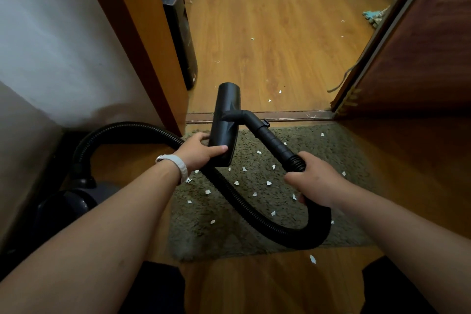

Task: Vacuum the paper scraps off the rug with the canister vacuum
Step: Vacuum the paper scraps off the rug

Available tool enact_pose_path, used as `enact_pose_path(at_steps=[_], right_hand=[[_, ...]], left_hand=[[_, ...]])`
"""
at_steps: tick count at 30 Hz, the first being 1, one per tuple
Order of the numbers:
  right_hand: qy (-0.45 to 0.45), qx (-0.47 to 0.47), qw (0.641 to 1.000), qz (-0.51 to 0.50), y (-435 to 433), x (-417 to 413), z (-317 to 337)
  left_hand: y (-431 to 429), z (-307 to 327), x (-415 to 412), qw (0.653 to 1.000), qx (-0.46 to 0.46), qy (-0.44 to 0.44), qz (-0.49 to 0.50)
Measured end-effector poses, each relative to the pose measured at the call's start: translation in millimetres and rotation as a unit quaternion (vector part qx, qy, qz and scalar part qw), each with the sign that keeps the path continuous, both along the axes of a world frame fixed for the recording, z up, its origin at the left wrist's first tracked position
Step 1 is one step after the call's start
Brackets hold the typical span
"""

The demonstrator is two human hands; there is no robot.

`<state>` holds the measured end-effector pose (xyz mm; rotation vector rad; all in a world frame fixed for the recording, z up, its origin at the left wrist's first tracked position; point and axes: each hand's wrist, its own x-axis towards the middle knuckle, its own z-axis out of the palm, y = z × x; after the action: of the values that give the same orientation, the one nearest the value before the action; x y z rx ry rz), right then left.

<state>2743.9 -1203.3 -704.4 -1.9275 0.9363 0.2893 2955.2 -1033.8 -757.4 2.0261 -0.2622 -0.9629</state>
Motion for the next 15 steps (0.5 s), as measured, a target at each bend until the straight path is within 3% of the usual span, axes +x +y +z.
enact_pose_path(at_steps=[6, 10, 15], right_hand=[[-0.023, 0.034, 0.999, -0.001, 9.4, 10.2, 6.0], [-0.038, -0.014, 0.999, 0.006, 19.9, 19.2, 12.1], [-0.05, -0.083, 0.995, 0.034, 31.2, 26.4, 21.0]], left_hand=[[14.2, 1.1, 4.1, 0.999, 0.015, -0.046, -0.004], [30.0, 13.0, 8.3, 0.997, 0.014, -0.069, 0.014], [74.7, 57.7, 11.4, 0.984, 0.011, -0.177, -0.013]])
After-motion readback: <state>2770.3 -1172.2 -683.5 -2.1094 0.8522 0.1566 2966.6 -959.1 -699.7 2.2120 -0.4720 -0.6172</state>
